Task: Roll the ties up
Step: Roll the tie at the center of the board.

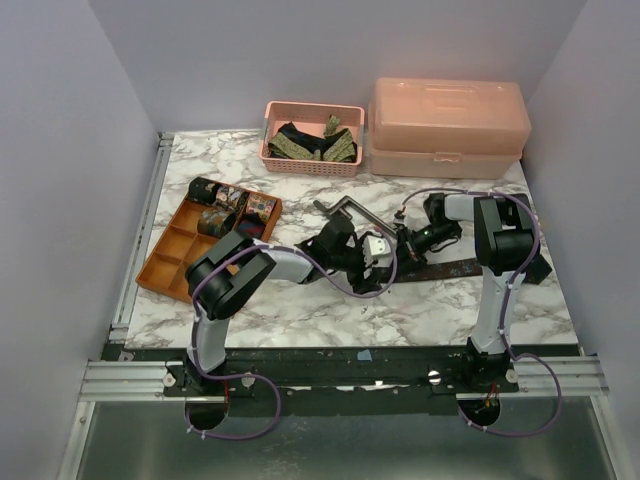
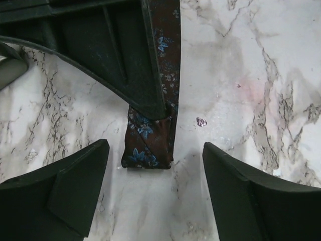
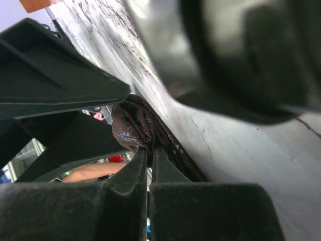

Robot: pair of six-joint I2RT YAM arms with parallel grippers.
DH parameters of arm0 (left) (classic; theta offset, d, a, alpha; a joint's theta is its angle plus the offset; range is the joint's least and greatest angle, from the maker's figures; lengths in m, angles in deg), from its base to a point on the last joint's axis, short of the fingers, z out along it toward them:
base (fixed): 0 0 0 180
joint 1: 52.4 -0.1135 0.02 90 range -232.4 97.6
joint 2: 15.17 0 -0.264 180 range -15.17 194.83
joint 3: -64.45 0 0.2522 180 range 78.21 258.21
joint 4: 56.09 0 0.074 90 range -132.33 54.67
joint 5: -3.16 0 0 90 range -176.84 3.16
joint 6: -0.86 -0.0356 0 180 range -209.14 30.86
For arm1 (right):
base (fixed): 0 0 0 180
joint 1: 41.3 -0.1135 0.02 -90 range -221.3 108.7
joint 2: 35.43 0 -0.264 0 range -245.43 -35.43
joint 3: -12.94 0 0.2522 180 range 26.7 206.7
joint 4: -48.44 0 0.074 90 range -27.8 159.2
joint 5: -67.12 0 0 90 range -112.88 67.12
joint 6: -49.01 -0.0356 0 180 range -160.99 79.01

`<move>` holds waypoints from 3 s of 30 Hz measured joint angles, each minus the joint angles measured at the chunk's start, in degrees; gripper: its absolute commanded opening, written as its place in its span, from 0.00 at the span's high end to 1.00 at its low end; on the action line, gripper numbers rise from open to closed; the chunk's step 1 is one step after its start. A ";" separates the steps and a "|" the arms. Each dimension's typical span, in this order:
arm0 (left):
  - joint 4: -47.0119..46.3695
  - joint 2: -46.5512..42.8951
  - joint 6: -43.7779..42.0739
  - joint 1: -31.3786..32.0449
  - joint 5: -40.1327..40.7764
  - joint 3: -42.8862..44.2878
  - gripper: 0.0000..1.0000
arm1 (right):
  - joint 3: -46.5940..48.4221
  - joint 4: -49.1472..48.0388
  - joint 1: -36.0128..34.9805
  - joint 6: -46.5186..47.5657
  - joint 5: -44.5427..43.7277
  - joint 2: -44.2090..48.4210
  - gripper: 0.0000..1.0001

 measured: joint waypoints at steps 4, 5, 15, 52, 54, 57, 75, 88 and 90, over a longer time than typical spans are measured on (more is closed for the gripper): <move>-0.07 3.37 -0.02 0.87 1.03 2.34 0.41 | 0.07 0.42 0.52 0.52 1.60 -0.85 0.99; -0.26 4.13 -0.33 1.27 1.55 3.02 0.47 | 0.07 0.44 0.57 0.74 1.75 -0.87 0.96; 2.01 5.25 -2.62 3.23 5.29 5.60 0.82 | 0.52 2.56 0.57 3.13 1.38 0.33 0.70; -15.56 6.71 3.50 0.70 0.15 -2.05 0.45 | 6.73 9.31 1.20 2.32 -6.49 -3.39 1.00; -18.12 8.72 5.01 0.79 -0.13 -0.74 0.49 | 6.84 9.46 1.20 2.51 -6.51 -3.45 1.00; -21.22 11.67 6.82 1.09 -0.24 1.62 0.68 | 6.78 9.44 1.20 2.93 -6.54 -3.43 1.00; 13.73 2.03 -0.72 2.84 8.20 6.25 0.82 | 4.66 7.19 1.44 2.95 -6.16 3.02 0.55; 29.22 1.73 -3.80 2.84 11.06 13.25 0.81 | -0.96 0.90 -1.11 -1.73 3.82 4.24 0.59; 29.86 1.92 -4.04 2.84 11.06 13.70 0.81 | -1.11 -0.50 -1.73 -2.40 4.83 3.13 0.65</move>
